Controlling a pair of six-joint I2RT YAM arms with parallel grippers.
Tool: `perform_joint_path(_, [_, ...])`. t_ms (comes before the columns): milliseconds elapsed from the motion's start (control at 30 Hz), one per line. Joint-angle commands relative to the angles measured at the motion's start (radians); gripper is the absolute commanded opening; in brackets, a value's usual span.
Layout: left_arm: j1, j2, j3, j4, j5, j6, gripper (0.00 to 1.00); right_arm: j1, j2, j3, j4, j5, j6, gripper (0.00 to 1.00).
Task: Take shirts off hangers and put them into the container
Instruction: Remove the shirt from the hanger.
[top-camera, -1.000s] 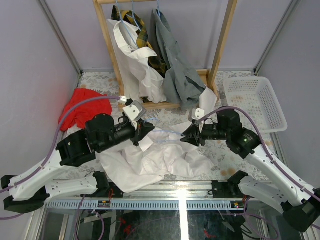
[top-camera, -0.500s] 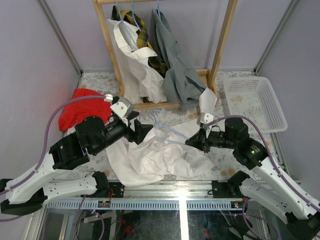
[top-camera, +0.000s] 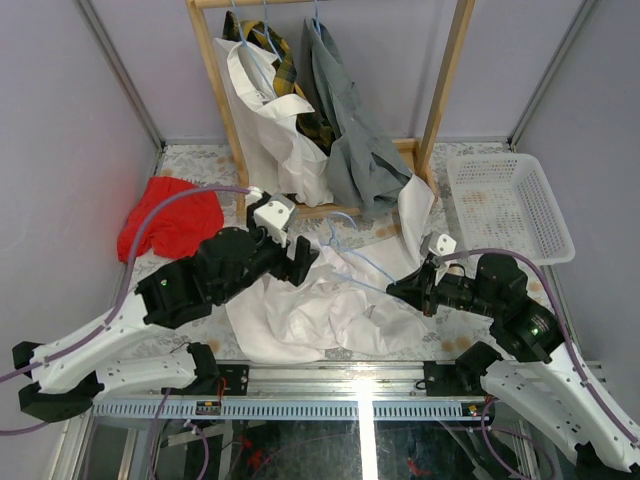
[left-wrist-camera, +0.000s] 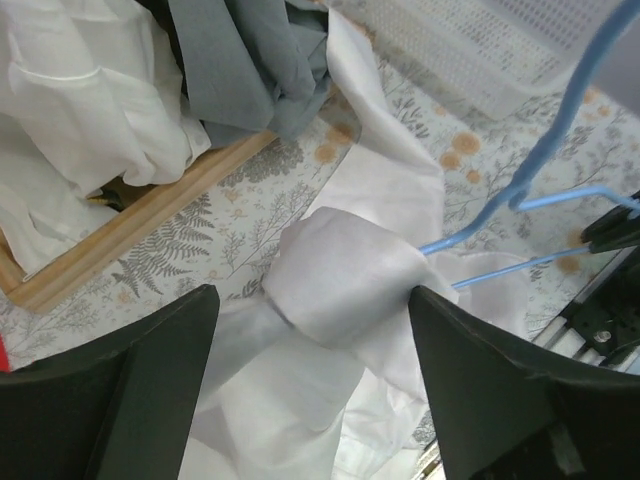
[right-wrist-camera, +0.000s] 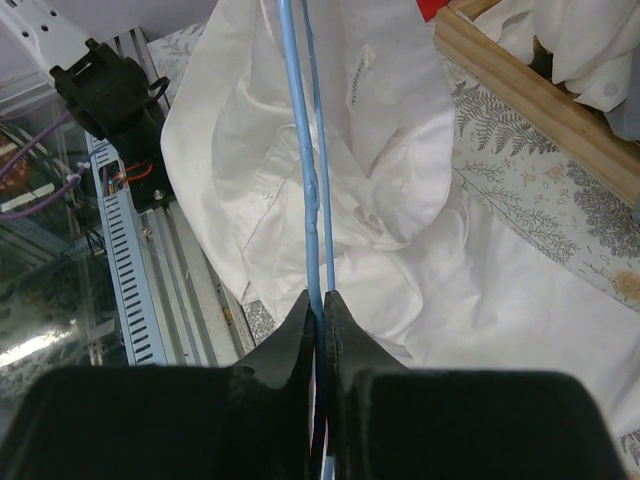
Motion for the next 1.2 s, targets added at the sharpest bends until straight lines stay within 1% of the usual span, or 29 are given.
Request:
perform_joint_path(0, [0.004,0.063,0.023,0.008,-0.041,-0.054,0.6,-0.004,-0.034,-0.008,0.121,0.048,0.084,0.0])
perform_joint_path(33, [0.004,0.071,0.03,-0.008,-0.046,-0.054,0.49,-0.004,-0.037,-0.013,0.123,0.056,0.083,0.0])
perform_joint_path(67, [0.003,0.076,0.039,-0.021,-0.077,-0.058,0.31,-0.004,-0.039,-0.015,0.116,0.065,0.079,0.0])
perform_joint_path(100, [0.004,0.074,0.042,-0.029,-0.105,-0.061,0.22,-0.004,-0.036,-0.014,0.101,0.078,0.071,0.0])
perform_joint_path(233, [0.003,0.026,0.023,-0.034,-0.237,-0.064,0.06,-0.004,-0.009,0.004,-0.006,0.17,0.046,0.0])
perform_joint_path(333, [0.004,-0.017,-0.003,-0.041,-0.354,-0.067,0.05,-0.004,0.004,0.019,-0.058,0.211,0.045,0.0])
perform_joint_path(433, [0.012,-0.027,-0.012,-0.095,-0.477,-0.089,0.07,-0.004,-0.014,0.032,-0.067,0.22,0.047,0.0])
perform_joint_path(500, [0.021,-0.027,-0.011,-0.131,-0.522,-0.1,0.08,-0.004,-0.035,0.04,-0.067,0.22,0.042,0.0])
perform_joint_path(567, [0.031,-0.031,-0.015,-0.15,-0.544,-0.111,0.17,-0.004,-0.051,0.051,-0.082,0.217,0.027,0.0])
perform_joint_path(767, [0.047,-0.06,-0.028,-0.123,-0.544,-0.103,0.18,-0.004,-0.055,0.094,-0.169,0.204,-0.019,0.0])
perform_joint_path(867, [0.051,-0.061,-0.023,-0.121,-0.544,-0.099,0.14,-0.004,-0.068,0.106,-0.166,0.214,-0.004,0.0])
perform_joint_path(933, [0.055,-0.054,-0.02,-0.128,-0.543,-0.106,0.14,-0.004,-0.073,0.122,-0.169,0.245,0.01,0.0])
perform_joint_path(967, [0.057,-0.047,-0.017,-0.134,-0.543,-0.11,0.17,-0.004,-0.077,0.133,-0.169,0.274,0.018,0.0])
perform_joint_path(1000, [0.057,-0.039,-0.015,-0.142,-0.543,-0.118,0.23,-0.004,-0.084,0.144,-0.169,0.312,0.028,0.0])
perform_joint_path(1100, [0.06,-0.027,-0.01,-0.161,-0.542,-0.133,0.26,-0.004,-0.122,0.177,-0.16,0.455,0.05,0.0])
perform_joint_path(1167, [0.062,-0.028,-0.014,-0.16,-0.525,-0.137,0.33,-0.004,-0.162,0.188,-0.128,0.543,0.058,0.0])
